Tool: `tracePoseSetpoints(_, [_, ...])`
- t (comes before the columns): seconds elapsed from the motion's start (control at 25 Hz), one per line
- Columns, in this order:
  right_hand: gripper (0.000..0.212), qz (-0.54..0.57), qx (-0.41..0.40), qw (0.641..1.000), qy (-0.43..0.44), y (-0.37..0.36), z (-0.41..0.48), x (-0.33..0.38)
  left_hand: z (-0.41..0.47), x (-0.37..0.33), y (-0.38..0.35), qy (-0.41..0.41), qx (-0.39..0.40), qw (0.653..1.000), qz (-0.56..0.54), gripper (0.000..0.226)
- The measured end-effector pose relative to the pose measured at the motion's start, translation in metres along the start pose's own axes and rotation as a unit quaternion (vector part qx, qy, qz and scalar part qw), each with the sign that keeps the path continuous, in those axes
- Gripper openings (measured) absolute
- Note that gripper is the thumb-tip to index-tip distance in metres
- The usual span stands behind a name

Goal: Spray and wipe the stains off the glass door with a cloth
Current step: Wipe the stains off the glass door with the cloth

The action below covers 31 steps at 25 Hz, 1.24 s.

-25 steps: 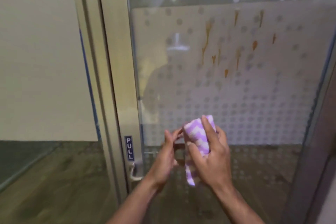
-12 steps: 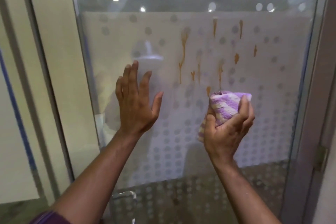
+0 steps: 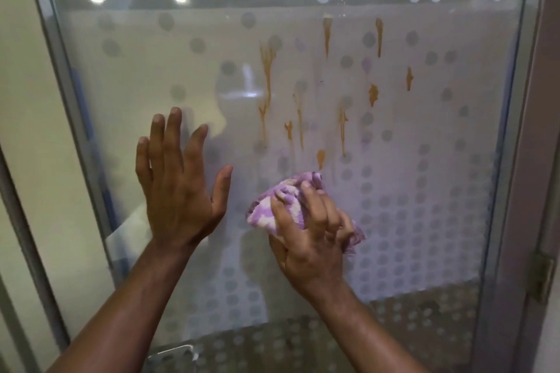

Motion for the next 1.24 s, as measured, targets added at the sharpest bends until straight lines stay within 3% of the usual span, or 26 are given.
tracePoseSetpoints(0.12, [0.049,-0.044,-0.037,0.996,-0.064,0.012,0.026,-0.065,0.000,0.000,0.000,0.002,-0.003,1.000,0.000,0.069])
tracePoseSetpoints(0.28, [0.055,-0.091,-0.080,0.952,-0.280,0.027,0.066,-0.172,-0.001,-0.001,0.000,0.003,-0.006,1.000,-0.002,0.069])
tracePoseSetpoints(0.4, [0.058,-0.050,-0.100,0.938,-0.328,0.023,0.076,-0.173,-0.001,-0.001,-0.001,0.002,-0.012,1.000,-0.001,0.068])
tracePoseSetpoints(0.52, [0.057,-0.032,-0.075,0.972,-0.222,0.012,0.074,-0.109,-0.002,-0.002,-0.002,-0.004,-0.016,1.000,0.002,0.069])
tracePoseSetpoints(0.68, [0.057,0.034,0.049,0.998,0.028,-0.004,0.029,-0.009,-0.001,0.000,-0.002,-0.008,-0.012,1.000,0.000,0.070])
tracePoseSetpoints(0.76, [0.053,0.040,0.041,0.993,0.103,0.001,0.020,-0.004,-0.001,0.000,-0.002,-0.010,-0.012,1.000,0.001,0.070])
tracePoseSetpoints(0.84, [0.056,0.028,0.014,0.992,0.120,0.004,0.035,-0.025,-0.001,0.000,-0.001,-0.008,-0.014,1.000,-0.001,0.070])
tracePoseSetpoints(0.92, [0.059,-0.009,-0.016,0.998,0.062,0.005,0.064,-0.067,-0.001,-0.001,-0.001,-0.007,-0.017,1.000,-0.002,0.069])
tracePoseSetpoints(1.0, [0.061,-0.053,-0.054,0.995,-0.065,0.010,0.092,-0.120,-0.001,-0.001,-0.001,-0.006,-0.016,1.000,-0.001,0.069])
tracePoseSetpoints(1.12, [0.065,-0.066,-0.100,0.963,-0.241,0.017,0.110,-0.168,-0.001,-0.001,-0.002,-0.003,-0.012,1.000,0.000,0.068])
tracePoseSetpoints(1.24, [0.058,-0.047,-0.100,0.963,-0.245,0.009,0.112,-0.146,-0.001,-0.001,-0.001,-0.001,-0.013,1.000,-0.001,0.068])
Point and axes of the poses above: each hand's wrist, its own z-axis towards the middle knuckle, its own y-axis out of the back of the hand, x = y × z, the point moved 9 cm from there along z, towards the middle knuckle, and after that the axes turned 15 degrees about -x, right-handed, at the moved point
